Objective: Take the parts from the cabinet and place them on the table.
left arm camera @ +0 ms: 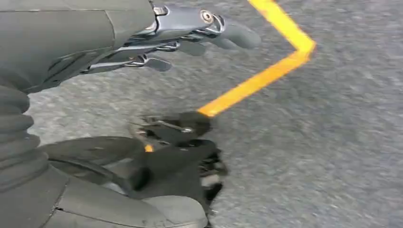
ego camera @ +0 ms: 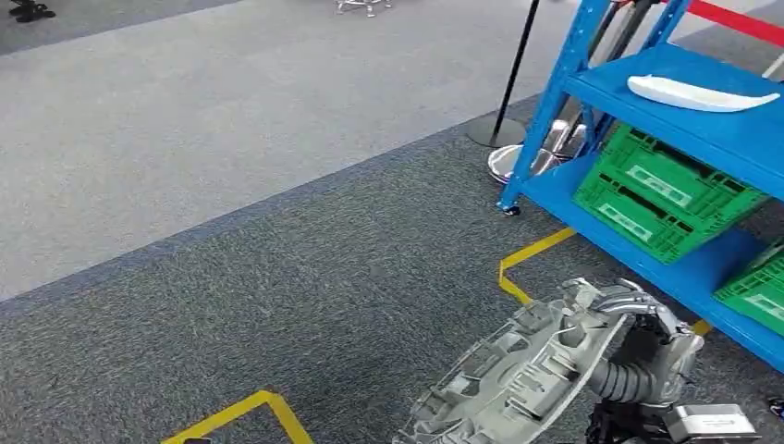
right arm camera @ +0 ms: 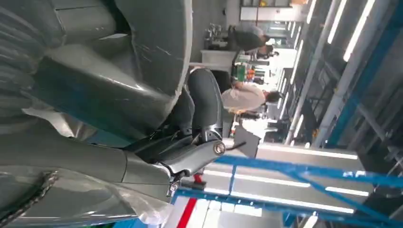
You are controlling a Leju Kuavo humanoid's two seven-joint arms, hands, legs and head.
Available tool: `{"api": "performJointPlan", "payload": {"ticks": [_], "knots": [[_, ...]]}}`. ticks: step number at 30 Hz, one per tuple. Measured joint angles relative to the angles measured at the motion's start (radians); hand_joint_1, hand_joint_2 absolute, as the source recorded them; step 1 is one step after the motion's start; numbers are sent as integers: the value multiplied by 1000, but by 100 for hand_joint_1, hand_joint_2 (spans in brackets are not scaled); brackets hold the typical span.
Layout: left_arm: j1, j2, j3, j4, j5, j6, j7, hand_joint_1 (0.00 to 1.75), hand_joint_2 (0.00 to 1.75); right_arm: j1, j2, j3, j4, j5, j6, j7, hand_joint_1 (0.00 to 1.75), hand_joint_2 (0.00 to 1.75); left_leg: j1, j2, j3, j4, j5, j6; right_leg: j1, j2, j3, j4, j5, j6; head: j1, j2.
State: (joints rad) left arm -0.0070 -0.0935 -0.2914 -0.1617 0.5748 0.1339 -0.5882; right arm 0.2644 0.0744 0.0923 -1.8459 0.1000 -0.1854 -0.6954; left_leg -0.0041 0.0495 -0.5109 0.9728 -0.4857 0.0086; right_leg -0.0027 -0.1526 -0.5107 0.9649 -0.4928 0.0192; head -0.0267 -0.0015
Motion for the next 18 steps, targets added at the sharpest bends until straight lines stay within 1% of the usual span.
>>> {"api": "performJointPlan", "payload": {"ticks": [1, 2, 3, 4, 5, 6, 7, 8, 9, 10, 11, 12, 13, 15, 16, 17, 18], "knots": [[3, -3, 0, 0, -6, 3, 3, 0, 175, -5, 0, 0, 1, 3, 0, 0, 175, 175, 8, -9, 5, -10, 8, 11, -5, 31, -14, 8, -17, 8, 2, 0], [2, -4, -1, 0, -13, 7, 4, 0, 175, -9, 0, 0, 2, 7, 0, -1, 175, 175, 7, -19, 0, -10, 11, 18, -9, 96, -29, 44, -45, 10, 3, 0], [-1, -6, -1, 0, -16, 8, 4, 0, 175, -10, 0, 0, 2, 8, 0, -2, 175, 175, 6, -30, -6, -10, 16, 26, -9, 129, -65, 119, -83, 9, 7, 0], [-4, -7, -2, 0, -20, 8, 5, 0, 175, -9, 0, 0, 5, 8, -1, -1, 175, 175, 4, -41, -10, -9, 19, 31, -9, 144, -108, 210, -120, 10, 7, 0], [-4, -10, -2, 0, -20, 10, 5, 0, 175, -8, 0, 0, 8, 8, -1, -1, 175, 175, 1, -54, -14, -9, 21, 34, -9, 150, -151, 297, -147, 11, 8, 0], [-4, -11, -2, 0, -21, 10, 5, 0, 175, -8, 0, 0, 11, 9, -1, 0, 175, 175, -1, -68, -16, -8, 22, 35, -9, 151, -176, 341, -150, 11, 7, 0], [-2, -12, -2, 0, -21, 10, 6, 0, 175, -8, 0, 0, 13, 10, -1, 0, 175, 175, -2, -80, -15, -6, 22, 35, -9, 151, -174, 331, -128, 10, 7, 0], [-1, -12, -2, 0, -21, 10, 6, 0, 175, -9, 0, 0, 15, 10, -1, 0, 175, 175, -3, -95, -15, -3, 22, 34, -9, 152, -149, 277, -86, 9, 7, 0], [-1, -13, -2, 0, -21, 10, 6, 0, 175, -9, 0, 0, 15, 10, -1, 0, 175, 175, -2, -109, -15, 2, 21, 34, -11, 156, -106, 187, -35, 8, 7, 0], [-2, -14, -2, 0, -21, 10, 6, 0, 175, -9, 0, 0, 15, 10, -1, 0, 175, 175, -2, -125, -17, 10, 18, 29, -15, 177, -59, 87, 13, 9, 8, 0], [-2, -14, -2, 0, -21, 10, 6, 0, 175, -11, 0, 0, 17, 10, -1, 0, 175, 175, -2, -135, -23, 15, 15, 25, -21, 227, -42, 57, -4, 12, 7, 0], [-5, -14, -2, 0, -21, 10, 7, 0, 175, -10, 0, 0, 17, 10, -1, 0, 175, 175, -5, -147, -35, 33, 12, 20, -24, 235, -29, 34, -5, 14, 5, 0], [-5, -14, -2, 0, -21, 10, 6, 0, 175, -12, 0, 0, 17, 10, -1, 0, 175, 175, -2, -154, -46, 33, 17, 14, -20, 227, -33, 42, -10, 9, 6, 0], [1, -14, -2, 0, -21, 10, 6, 0, 175, -13, 0, 0, 18, 10, -1, 1, 175, 175, 1, -173, -54, 33, 23, 4, -17, 210, -37, 44, -9, 4, 6, 0], [2, -13, -2, 1, -21, 10, 6, 0, 175, -15, 0, 0, 18, 10, -1, 1, 175, 175, 1, -182, -57, 38, 17, 0, -27, 194, -34, 37, -4, -3, 5, 0], [4, -14, -2, 1, -21, 10, 6, 0, 175, -17, 0, 0, 18, 10, -1, 1, 175, 175, -3, -141, -65, 58, 1, -5, -24, 183, -32, 37, -4, -7, 5, 0], [2, -14, -2, 1, -22, 10, 6, 0, 175, -17, 0, 0, 18, 11, -1, 0, 175, 175, -2, -100, -90, 114, -35, -11, -23, 171, -32, 36, -5, -14, -5, 0]]}}
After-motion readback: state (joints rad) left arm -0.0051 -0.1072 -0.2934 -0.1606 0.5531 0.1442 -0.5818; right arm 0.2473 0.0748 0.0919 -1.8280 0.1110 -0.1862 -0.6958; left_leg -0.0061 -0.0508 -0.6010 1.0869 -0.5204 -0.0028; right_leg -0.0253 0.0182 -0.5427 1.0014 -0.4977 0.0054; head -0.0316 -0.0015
